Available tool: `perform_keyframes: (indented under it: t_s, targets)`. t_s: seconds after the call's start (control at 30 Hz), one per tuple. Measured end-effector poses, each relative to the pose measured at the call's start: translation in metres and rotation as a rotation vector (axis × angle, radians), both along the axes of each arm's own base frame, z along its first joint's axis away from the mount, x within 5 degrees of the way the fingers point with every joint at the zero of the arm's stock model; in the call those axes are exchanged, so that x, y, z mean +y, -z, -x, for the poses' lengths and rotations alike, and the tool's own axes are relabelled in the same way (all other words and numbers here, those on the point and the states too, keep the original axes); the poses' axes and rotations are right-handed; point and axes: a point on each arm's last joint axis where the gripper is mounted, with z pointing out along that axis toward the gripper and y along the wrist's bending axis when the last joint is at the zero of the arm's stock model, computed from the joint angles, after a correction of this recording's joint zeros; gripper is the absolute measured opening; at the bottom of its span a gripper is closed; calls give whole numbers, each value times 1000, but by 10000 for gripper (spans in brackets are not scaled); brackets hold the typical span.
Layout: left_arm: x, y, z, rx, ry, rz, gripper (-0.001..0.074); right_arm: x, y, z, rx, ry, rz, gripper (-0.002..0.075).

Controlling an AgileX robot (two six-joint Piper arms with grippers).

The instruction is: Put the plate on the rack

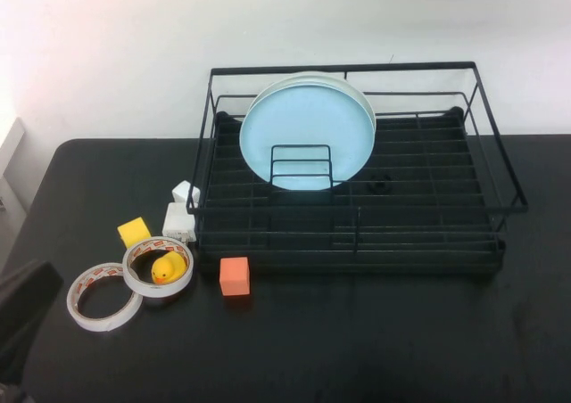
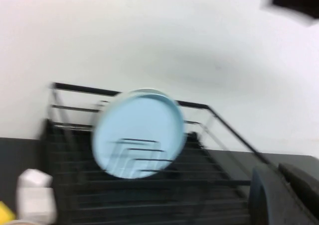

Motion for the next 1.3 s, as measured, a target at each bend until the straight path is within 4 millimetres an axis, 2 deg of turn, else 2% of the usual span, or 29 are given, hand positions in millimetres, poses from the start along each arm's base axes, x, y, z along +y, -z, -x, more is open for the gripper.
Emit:
perform_keyframes:
  t_s: [0.1, 0.23, 0.33, 0.5, 0.63, 0.73, 0.9, 1.03, 1.3]
  targets:
    - [8, 2, -3, 6, -91, -33, -1, -12, -40, 35, -28, -10, 25, 242]
    - [20, 14, -8, 47, -234, -79, -1, -35, -89, 93, -44, 19, 96, 69]
    - [20, 26, -8, 76, -240, -103, -1, -49, -115, 130, -43, 122, 130, 22]
    - [1, 48, -2, 94, -21, -126, -1, -60, -133, 194, -69, 219, 183, 8]
    - [-10, 51, 4, 82, 117, -121, -1, -64, -126, 246, -75, 222, 199, 6]
    - [-11, 51, 5, 73, 135, -131, -1, -66, -112, 284, -97, 231, 176, 6]
    - [-10, 52, 4, 74, 114, -138, -1, -71, -92, 332, -210, 320, 56, 5]
    - [-9, 52, 4, 74, 111, -138, -2, -74, -70, 345, -206, 373, 11, 5]
    - [-9, 52, 4, 74, 111, -138, -2, -71, -22, 346, 36, 321, 39, 3]
